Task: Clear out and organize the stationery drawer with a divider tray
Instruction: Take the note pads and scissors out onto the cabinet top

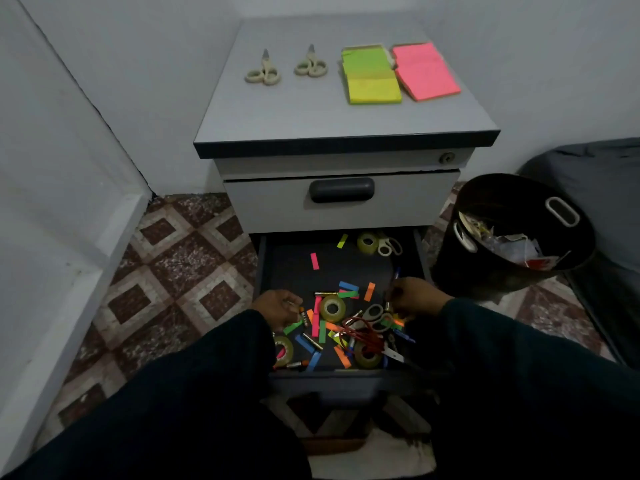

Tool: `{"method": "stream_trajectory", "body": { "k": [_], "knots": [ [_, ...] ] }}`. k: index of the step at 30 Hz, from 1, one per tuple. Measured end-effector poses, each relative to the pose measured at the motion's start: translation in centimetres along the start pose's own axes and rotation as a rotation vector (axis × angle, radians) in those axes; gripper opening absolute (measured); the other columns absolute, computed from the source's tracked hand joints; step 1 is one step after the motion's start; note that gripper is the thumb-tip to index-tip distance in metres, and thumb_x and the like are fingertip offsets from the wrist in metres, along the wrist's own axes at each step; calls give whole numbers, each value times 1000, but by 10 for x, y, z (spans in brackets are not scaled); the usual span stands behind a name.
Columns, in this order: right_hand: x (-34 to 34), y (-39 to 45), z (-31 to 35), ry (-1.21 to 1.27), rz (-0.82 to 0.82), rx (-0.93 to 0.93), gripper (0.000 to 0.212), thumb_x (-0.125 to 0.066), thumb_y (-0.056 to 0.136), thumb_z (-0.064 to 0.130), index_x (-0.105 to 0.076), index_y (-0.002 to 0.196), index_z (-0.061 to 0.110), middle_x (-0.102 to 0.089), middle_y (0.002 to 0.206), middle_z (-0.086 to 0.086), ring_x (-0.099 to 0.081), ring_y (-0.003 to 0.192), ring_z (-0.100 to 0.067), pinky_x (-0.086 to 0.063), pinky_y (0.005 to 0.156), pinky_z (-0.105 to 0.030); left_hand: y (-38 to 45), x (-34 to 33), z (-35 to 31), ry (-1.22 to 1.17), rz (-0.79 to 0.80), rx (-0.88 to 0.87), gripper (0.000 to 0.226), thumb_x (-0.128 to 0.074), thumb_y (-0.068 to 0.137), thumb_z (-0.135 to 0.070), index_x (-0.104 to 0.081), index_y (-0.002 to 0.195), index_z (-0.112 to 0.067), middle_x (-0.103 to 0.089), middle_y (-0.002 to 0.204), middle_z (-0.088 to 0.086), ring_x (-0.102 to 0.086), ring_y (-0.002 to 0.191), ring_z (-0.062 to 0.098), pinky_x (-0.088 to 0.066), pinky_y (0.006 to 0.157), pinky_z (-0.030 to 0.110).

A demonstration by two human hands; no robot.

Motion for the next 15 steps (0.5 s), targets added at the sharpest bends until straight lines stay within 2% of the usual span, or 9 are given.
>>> {"method": "stream_trajectory", "body": {
  "k": [2, 3, 4, 6, 8, 10, 12, 15],
  "knots": [
    [-7, 4, -3, -99, 15, -1, 15, -57, 85, 1, -61, 99, 6, -59, 87, -8, -57, 59, -11, -47, 50, -13, 5, -4, 1, -6, 2, -3, 36, -56, 88, 4, -53, 124, 2, -53, 80, -4, -50, 68, 5, -43, 43, 9],
    [-12, 5, -3, -156, 32, 5, 16, -57, 86, 3, -61, 101, 6, -60, 92, -9, -59, 65, -14, -44, 48, -9, 7, -7, 2, -12, 11, 1, 36, -56, 88, 4, -52, 124, 3, -53, 80, -3, -49, 68, 5, -44, 46, 12],
    [-18, 7, -4, -209, 44, 10, 19, -57, 87, 5, -60, 105, 4, -61, 99, -12, -63, 77, -18, -45, 54, -11, 10, -12, 4, -14, 23, 11, 36, -57, 88, 4, -52, 124, 3, -54, 80, -2, -50, 68, 5, -44, 49, 15],
    [-30, 9, -4, -308, 65, 10, 28, -56, 88, 11, -59, 114, 1, -61, 116, -15, -60, 106, -25, -47, 80, -22, 15, -22, 9, -9, 55, 31, 36, -59, 88, 2, -53, 124, 1, -57, 84, 0, -52, 69, 6, -44, 53, 17],
    [-43, 11, -9, -412, 90, -2, 31, -54, 90, 16, -60, 118, 2, -60, 123, -15, -56, 115, -27, -45, 95, -30, 19, -33, 13, -6, 96, 52, 36, -60, 88, 0, -53, 123, -2, -62, 96, 7, -54, 72, 7, -45, 56, 17],
    [-57, 15, -17, -459, 122, -24, 34, -59, 88, 19, -59, 119, 4, -60, 124, -15, -57, 114, -27, -48, 96, -33, 23, -44, 16, 0, 148, 73, 36, -60, 88, -2, -53, 123, -4, -61, 104, 9, -55, 76, 9, -46, 59, 19],
    [-66, 16, -20, -485, 145, -18, 40, -65, 84, 21, -58, 120, 6, -59, 125, -13, -58, 113, -26, -50, 93, -34, 24, -54, 19, -3, 186, 88, 32, -61, 88, -4, -54, 119, -8, -61, 95, 5, -55, 74, 9, -45, 58, 18],
    [-74, 14, -21, -494, 121, -15, 41, -63, 86, 21, -52, 124, 6, -55, 128, -11, -56, 115, -25, -49, 91, -35, 26, -61, 24, -3, 207, 101, 31, -61, 88, -6, -54, 118, -10, -59, 88, 0, -55, 75, 10, -44, 60, 19]
  ]
}}
Point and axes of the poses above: each hand's wrist, its own y-axis towards the middle knuckle, its own x-axis out of the back of the hand, z = x × y, the point moved 10 cm from there along y, towards the middle knuckle
